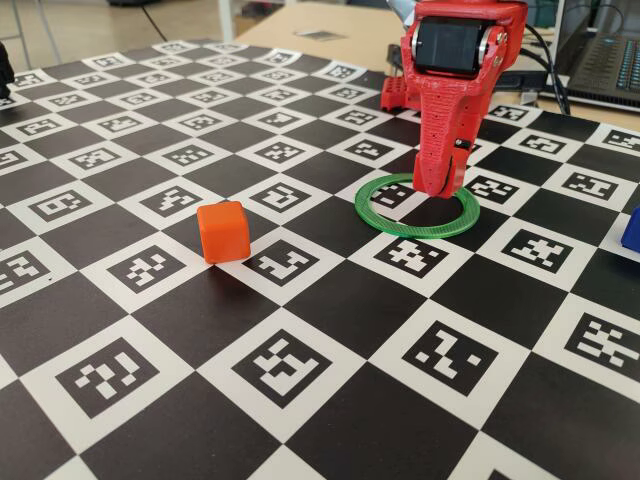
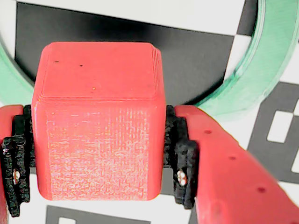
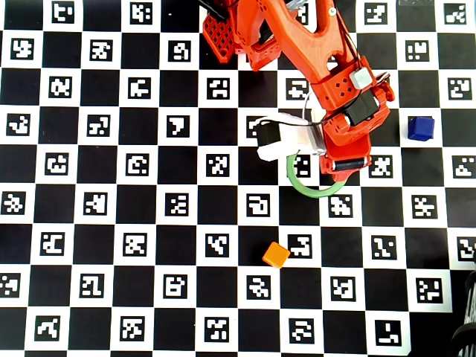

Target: Grab the red cube then put it in the green circle then put the blue cube on top and finally the orange cube on top

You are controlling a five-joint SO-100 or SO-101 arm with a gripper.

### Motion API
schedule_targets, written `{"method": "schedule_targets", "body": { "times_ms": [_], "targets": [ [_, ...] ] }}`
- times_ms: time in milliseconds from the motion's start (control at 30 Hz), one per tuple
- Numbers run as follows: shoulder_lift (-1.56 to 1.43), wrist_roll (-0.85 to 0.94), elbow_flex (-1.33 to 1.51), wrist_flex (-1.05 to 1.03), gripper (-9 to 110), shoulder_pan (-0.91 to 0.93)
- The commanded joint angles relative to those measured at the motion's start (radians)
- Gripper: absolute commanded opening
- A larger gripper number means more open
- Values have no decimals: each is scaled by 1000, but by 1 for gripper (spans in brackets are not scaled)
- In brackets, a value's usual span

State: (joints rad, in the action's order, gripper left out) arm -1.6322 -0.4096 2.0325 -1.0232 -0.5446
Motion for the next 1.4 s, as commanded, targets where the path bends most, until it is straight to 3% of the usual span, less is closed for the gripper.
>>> {"method": "schedule_targets", "body": {
  "times_ms": [0,1367],
  "targets": [
    [-29,17,2,9,1,31],
    [15,-14,75,91,1,35]
  ]
}}
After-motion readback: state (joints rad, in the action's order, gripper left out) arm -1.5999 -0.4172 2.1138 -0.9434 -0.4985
